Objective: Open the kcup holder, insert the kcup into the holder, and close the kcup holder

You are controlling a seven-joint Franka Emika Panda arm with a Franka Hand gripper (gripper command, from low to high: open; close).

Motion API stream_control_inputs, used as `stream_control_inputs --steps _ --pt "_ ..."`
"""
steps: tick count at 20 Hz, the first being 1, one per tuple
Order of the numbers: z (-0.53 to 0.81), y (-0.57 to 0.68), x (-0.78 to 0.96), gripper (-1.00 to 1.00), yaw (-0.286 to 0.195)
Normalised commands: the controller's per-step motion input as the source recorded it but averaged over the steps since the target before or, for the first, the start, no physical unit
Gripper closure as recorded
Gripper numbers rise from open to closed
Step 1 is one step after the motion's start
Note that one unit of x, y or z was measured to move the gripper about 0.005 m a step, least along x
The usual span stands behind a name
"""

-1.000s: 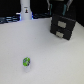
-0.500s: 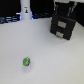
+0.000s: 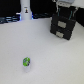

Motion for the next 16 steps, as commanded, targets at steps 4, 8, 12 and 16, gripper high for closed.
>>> stream_control_inputs --steps 4,8,12,16 --pt "-0.36 0.25 -0.23 -1.00 -0.175" --pt "-0.38 0.17 -0.34 -1.00 -0.173" --pt "-0.41 0.04 -0.48 -1.00 -0.095" --pt "-0.44 0.03 -0.55 -1.00 -0.013"
